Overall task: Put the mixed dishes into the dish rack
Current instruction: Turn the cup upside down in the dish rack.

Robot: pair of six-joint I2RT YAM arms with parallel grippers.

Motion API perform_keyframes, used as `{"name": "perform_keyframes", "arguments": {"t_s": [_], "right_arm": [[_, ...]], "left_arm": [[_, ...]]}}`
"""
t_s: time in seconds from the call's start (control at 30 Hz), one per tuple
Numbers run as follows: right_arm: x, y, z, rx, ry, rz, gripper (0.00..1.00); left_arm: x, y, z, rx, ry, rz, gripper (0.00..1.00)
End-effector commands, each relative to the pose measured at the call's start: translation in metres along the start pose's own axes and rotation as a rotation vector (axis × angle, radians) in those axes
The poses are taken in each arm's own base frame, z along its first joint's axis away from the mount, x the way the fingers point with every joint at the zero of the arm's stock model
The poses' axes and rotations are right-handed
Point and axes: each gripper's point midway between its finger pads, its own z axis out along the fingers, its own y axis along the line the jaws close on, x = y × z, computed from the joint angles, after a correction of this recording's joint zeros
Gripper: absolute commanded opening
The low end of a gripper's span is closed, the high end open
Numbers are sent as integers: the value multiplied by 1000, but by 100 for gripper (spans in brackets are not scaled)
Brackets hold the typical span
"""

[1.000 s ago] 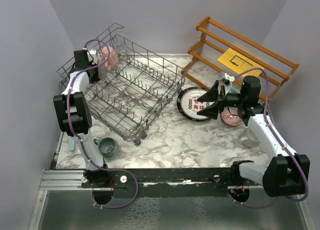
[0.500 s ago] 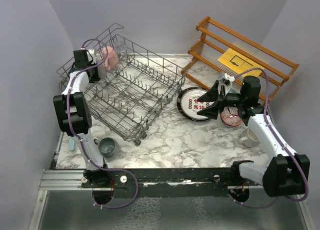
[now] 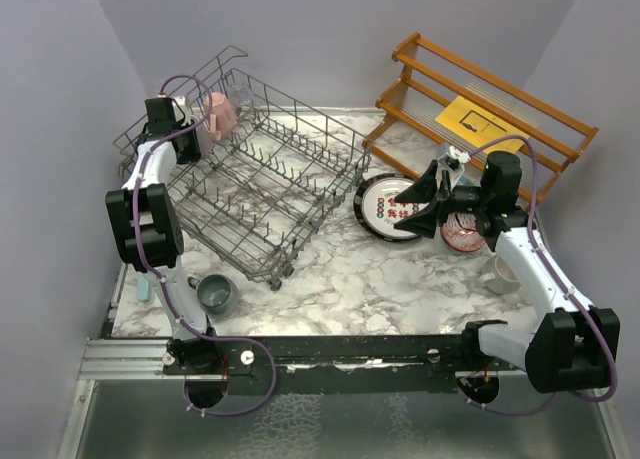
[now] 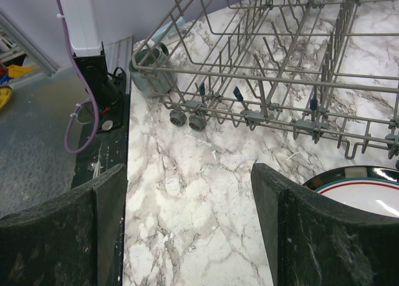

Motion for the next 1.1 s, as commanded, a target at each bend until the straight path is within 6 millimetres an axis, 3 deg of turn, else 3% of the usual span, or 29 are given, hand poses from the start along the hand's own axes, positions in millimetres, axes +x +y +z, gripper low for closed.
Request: {"name": "perform_keyframes", "arguments": {"t_s": [0.0, 0.6, 1.07], "right_arm": [[-10, -1, -2, 19, -5, -30, 80], [-10, -1, -2, 18, -6, -32, 80], [-11, -1, -2, 18, -6, -33, 80]], "left_arm": [[-40, -8, -19, 36, -113, -18, 32], [-60, -31, -34, 141, -173, -118, 30], [-60, -43, -36, 192, -166, -206, 34]]}}
